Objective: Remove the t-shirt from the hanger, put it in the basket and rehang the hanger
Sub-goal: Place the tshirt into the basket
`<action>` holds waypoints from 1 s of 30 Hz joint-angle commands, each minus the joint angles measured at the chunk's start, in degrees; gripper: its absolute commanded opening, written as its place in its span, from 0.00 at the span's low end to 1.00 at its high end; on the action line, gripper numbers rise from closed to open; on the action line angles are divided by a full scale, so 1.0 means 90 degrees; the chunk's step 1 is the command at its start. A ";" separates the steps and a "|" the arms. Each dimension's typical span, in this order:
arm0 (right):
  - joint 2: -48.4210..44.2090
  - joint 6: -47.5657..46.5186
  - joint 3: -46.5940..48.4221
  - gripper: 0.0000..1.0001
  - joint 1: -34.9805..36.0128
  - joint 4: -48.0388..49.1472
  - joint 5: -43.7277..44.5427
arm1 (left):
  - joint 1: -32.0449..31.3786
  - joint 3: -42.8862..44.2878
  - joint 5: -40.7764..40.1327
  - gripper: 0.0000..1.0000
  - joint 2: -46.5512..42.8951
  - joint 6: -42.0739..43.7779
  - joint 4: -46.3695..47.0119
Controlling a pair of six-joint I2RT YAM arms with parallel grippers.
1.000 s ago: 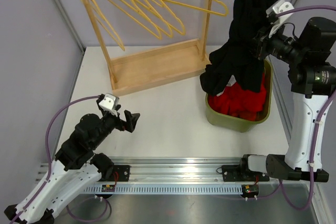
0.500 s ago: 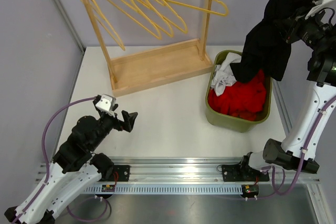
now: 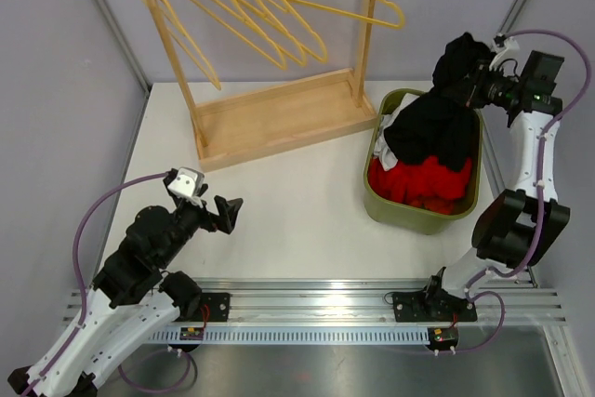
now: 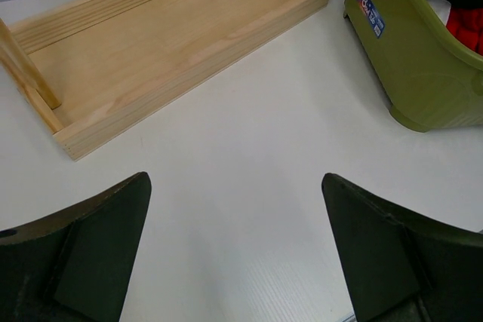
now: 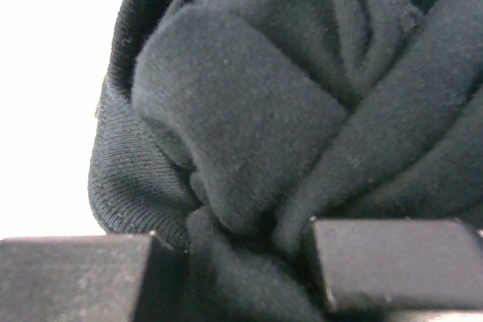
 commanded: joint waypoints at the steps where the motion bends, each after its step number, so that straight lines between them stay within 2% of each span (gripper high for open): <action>1: 0.0309 -0.0310 -0.0332 0.00 -0.0016 0.0121 0.0205 | -0.0014 0.0006 -0.0122 0.99 0.0047 0.0101 0.0236; 6: 0.1463 -0.1199 -0.0196 0.04 -0.0007 -0.1039 0.0782 | -0.0014 0.0026 -0.0093 0.99 0.0125 0.0111 0.0207; 8: 0.1903 -0.1578 -0.0157 0.06 0.0081 -0.1305 0.1357 | -0.0014 0.0036 -0.0112 0.99 0.0125 0.0111 0.0197; 12: 0.2226 -0.2029 -0.0430 0.16 0.0315 -0.1433 0.2383 | -0.0014 0.0016 -0.0112 0.99 0.0125 0.0111 0.0216; 16: 0.2324 -0.2215 -0.0684 0.31 0.0452 -0.1287 0.3155 | -0.0014 0.0026 -0.0103 0.99 0.0194 0.0111 0.0207; 19: 0.2373 -0.2342 -0.0723 0.49 0.0560 -0.1267 0.3457 | -0.0014 0.0036 -0.0103 0.99 0.0203 0.0111 0.0187; 20: 0.2353 -0.2429 -0.0733 0.58 0.0589 -0.1267 0.3517 | -0.0023 0.0036 -0.0103 0.99 0.0194 0.0111 0.0187; 23: 0.2159 -0.2683 -0.0743 0.67 0.0657 -0.1316 0.3595 | -0.0014 0.0036 -0.0122 0.99 0.0184 0.0102 0.0197; 26: 0.1836 -0.3131 -0.0967 0.68 0.0833 -0.1258 0.3916 | -0.0014 0.0036 -0.0122 0.99 0.0184 0.0111 0.0197; 30: 0.1718 -0.3972 -0.1338 0.69 0.1447 -0.1257 0.5115 | -0.0014 0.0036 -0.0103 0.99 0.0194 0.0111 0.0187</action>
